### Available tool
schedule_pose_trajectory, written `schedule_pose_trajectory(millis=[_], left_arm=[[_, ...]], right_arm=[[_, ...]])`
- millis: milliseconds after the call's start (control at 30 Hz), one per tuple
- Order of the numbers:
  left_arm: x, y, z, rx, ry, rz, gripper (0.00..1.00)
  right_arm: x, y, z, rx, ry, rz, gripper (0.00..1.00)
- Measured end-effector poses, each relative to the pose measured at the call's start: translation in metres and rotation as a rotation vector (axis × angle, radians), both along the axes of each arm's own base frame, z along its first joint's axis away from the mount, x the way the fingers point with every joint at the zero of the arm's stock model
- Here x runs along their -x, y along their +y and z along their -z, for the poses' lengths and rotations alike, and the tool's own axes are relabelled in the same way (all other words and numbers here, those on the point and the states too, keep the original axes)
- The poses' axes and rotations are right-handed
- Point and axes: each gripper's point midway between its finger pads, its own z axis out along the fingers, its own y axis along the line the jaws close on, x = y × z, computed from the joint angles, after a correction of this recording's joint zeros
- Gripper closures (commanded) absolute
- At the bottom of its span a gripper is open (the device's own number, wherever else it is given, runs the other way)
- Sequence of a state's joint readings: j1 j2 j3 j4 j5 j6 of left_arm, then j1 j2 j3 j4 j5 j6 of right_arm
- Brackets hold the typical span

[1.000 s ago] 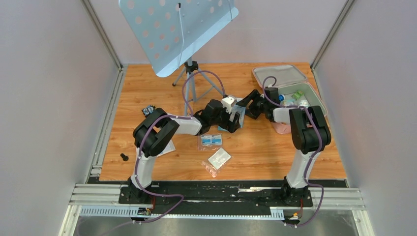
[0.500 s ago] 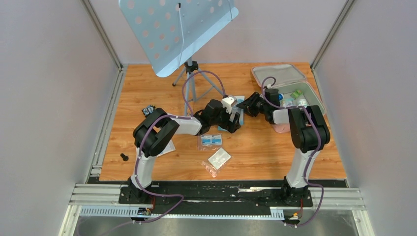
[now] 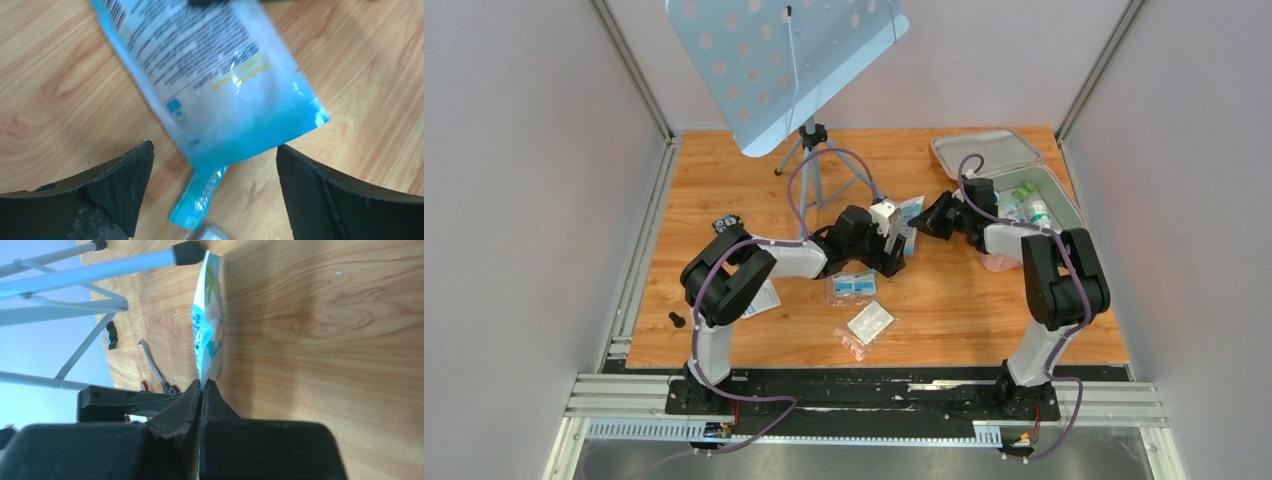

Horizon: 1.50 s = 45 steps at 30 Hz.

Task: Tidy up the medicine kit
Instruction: Pick up the medical item at the center of the board, then place the medical item at the medicine box.

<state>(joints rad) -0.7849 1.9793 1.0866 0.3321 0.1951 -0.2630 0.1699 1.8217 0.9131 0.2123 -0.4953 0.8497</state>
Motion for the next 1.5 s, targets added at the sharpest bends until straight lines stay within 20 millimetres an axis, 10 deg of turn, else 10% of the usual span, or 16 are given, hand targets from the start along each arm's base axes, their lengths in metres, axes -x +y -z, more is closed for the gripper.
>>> schedule_pose_trajectory(millis=[400, 667, 933, 1233, 1267, 1367, 1500], left_arm=[[0.035, 0.021, -0.075, 0.034, -0.093, 0.009, 0.00], [0.050, 0.042, -0.094, 0.043, -0.119, -0.015, 0.00], [0.057, 0.053, -0.074, 0.001, -0.079, -0.034, 0.00], [0.059, 0.056, -0.069, -0.027, -0.076, -0.050, 0.00], [0.061, 0.056, -0.068, -0.035, -0.073, -0.049, 0.00], [0.065, 0.057, -0.066, -0.050, -0.069, -0.048, 0.00], [0.067, 0.058, -0.070, -0.050, -0.073, -0.049, 0.00]], right_arm=[[0.008, -0.030, -0.099, 0.104, -0.224, 0.066, 1.00], [0.019, -0.136, -0.153, 0.179, -0.359, 0.343, 1.00], [0.030, -0.247, -0.139, 0.217, -0.301, 0.641, 1.00], [0.011, -0.273, -0.102, 0.182, -0.194, 0.681, 1.00], [0.007, -0.277, -0.100, 0.179, -0.191, 0.684, 0.96], [-0.001, -0.286, -0.089, 0.162, -0.174, 0.702, 0.31], [0.000, -0.294, -0.076, 0.146, -0.132, 0.726, 0.13]])
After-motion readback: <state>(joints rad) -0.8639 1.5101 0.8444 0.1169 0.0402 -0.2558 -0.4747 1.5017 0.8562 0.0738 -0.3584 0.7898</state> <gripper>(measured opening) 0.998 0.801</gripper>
